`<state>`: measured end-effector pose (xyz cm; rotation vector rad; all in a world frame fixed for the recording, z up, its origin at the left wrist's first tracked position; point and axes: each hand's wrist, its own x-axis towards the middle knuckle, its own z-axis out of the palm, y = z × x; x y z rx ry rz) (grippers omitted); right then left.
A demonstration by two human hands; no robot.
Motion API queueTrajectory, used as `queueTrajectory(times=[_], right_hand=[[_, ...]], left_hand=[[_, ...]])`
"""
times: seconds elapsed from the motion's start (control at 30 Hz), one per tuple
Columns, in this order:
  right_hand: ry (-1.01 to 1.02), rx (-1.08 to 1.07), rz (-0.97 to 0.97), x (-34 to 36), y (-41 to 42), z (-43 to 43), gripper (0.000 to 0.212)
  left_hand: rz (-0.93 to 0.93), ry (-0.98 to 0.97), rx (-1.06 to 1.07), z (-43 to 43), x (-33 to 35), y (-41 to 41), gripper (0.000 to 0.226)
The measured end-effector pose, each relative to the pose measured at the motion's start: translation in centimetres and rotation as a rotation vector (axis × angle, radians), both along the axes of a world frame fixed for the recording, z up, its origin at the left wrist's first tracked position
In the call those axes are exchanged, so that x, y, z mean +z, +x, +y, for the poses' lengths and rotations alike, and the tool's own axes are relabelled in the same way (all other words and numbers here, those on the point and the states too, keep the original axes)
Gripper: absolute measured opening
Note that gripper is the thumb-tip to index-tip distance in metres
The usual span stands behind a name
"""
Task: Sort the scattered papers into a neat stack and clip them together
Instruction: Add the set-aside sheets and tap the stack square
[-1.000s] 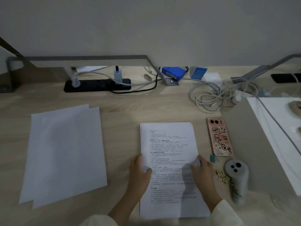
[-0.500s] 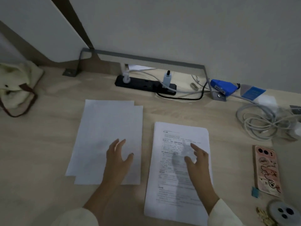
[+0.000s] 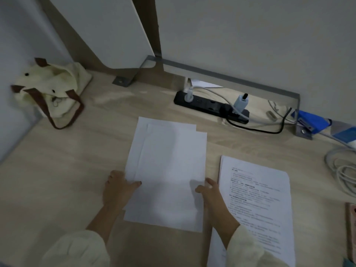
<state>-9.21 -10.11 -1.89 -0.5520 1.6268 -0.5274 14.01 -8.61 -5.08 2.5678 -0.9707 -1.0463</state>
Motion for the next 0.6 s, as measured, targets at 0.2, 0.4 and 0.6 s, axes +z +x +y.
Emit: queueTrajectory(times=[0.2,0.4,0.6], right_hand=[[-0.069,0.089,0.201,0.0,0.8,0.2,0.041],[-0.239,0.252,0.172,2.6,2.0,0.4,0.070],[-0.204,0.255,-0.399,6.0,4.3,0.7,0.036]], left_hand=[[0.061,-0.001,-0.047,0.2,0.5,-0.5,0.054],[0.186,-0.199,-0.150,0.8,3.6,-2.6,0.017],[0.082,-0.546,-0.567,2.6,7.6,-7.8,0.028]])
